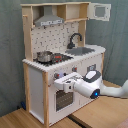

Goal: Play with the kitchen

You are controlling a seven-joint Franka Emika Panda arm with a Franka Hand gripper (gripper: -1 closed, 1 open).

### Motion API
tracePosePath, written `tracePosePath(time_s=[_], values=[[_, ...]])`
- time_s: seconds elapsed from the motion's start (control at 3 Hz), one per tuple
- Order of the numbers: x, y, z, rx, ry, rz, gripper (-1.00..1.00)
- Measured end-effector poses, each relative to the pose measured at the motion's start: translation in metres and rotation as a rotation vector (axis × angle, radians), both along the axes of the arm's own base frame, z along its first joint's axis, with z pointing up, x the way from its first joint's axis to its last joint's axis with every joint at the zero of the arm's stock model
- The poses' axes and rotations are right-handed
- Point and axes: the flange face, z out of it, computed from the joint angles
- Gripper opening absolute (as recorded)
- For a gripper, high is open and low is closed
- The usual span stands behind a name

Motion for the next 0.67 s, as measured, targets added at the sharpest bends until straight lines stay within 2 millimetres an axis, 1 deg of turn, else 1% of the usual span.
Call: tracePosePath(time_s=[0.33, 0.67], values=[[0.0254, 0.0041, -0.0053, 0.016, 0.018, -0.007, 1.00], [0.0270, 0.0090, -0.0026, 0.048, 0.023, -0.003, 1.00]])
